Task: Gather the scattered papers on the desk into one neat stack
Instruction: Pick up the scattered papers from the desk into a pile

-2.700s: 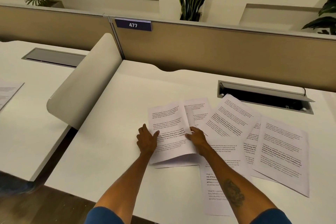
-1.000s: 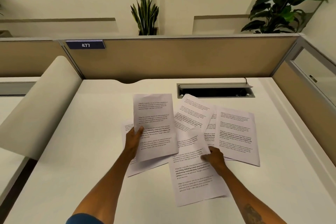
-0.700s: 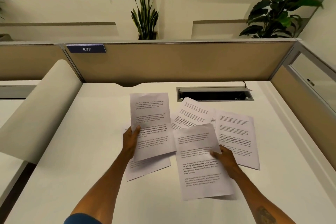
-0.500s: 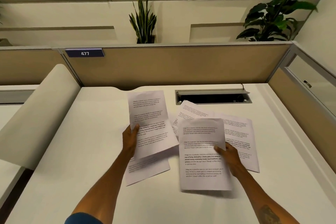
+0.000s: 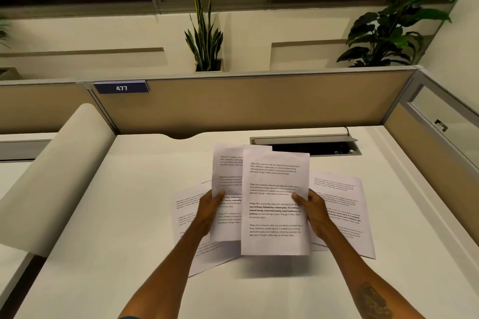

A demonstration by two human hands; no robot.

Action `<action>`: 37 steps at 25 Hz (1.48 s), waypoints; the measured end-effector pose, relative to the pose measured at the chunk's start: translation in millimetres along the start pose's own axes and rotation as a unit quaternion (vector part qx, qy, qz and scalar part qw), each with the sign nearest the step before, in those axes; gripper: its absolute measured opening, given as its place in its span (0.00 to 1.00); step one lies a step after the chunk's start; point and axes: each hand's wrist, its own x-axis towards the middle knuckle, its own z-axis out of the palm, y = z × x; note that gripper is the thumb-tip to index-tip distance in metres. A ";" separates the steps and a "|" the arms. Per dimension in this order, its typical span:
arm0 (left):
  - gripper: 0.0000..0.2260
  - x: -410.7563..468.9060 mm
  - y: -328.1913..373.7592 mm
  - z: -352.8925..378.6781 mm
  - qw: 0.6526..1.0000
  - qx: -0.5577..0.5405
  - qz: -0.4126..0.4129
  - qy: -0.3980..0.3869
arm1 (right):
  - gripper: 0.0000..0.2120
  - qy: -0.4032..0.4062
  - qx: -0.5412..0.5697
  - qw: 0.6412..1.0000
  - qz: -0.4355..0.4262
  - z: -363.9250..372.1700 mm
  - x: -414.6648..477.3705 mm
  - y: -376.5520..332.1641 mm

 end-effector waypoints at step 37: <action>0.27 -11.8 -60.0 -78.1 0.914 0.247 -0.152 0.284 | 0.18 -0.006 -0.020 0.998 0.057 40.0 10.1 46.8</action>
